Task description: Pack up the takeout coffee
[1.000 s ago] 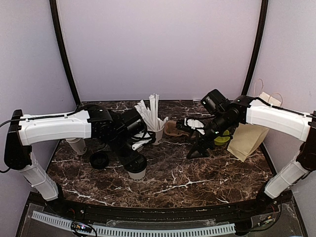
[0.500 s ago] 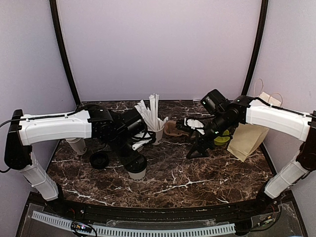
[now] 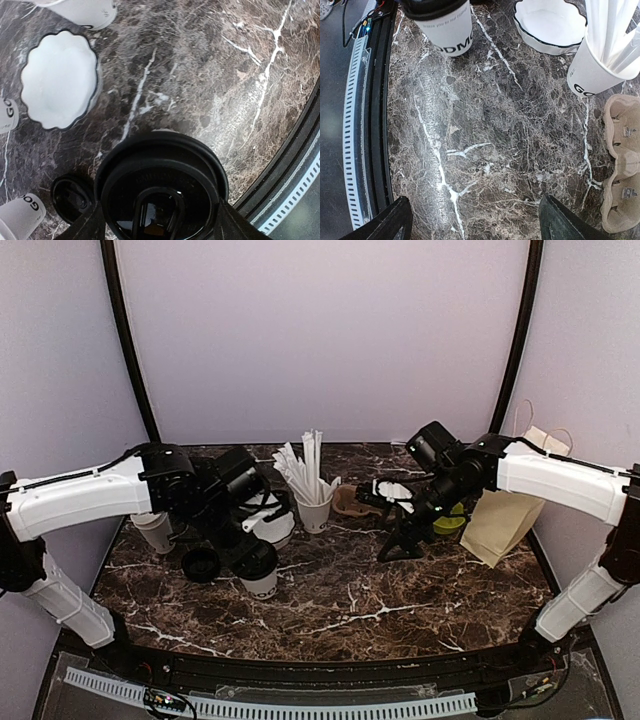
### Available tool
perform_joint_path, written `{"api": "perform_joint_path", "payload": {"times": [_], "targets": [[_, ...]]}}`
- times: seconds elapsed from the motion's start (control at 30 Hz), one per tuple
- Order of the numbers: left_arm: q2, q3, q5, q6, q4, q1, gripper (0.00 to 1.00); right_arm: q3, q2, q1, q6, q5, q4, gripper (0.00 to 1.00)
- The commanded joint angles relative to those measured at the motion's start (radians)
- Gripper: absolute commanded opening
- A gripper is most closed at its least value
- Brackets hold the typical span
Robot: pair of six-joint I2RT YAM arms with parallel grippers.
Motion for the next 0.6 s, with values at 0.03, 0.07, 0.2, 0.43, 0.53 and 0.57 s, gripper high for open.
{"api": "perform_joint_path", "payload": {"times": [0.03,0.07,0.2,0.43,0.53,0.57], "targets": [[-0.148,-0.041,-0.063,-0.033,-0.075,0.102,0.63,0.028,0.011,-0.004,0.000,-0.022,0.002,0.88],[-0.171,-0.041,-0.066,-0.035,-0.076,0.136,0.63,0.028,0.011,-0.004,0.000,-0.023,0.002,0.88],[-0.195,-0.028,-0.105,-0.034,-0.085,0.227,0.63,0.031,0.010,-0.005,0.000,-0.026,0.000,0.88],[-0.129,-0.001,-0.145,-0.045,-0.039,0.414,0.61,0.026,-0.003,-0.004,0.002,-0.027,-0.002,0.88],[-0.110,-0.009,-0.143,-0.043,0.012,0.487,0.61,0.009,-0.018,-0.004,0.005,-0.021,0.005,0.88],[-0.108,-0.011,-0.135,-0.038,0.038,0.499,0.61,0.006,-0.023,-0.004,0.006,-0.020,0.007,0.88]]}}
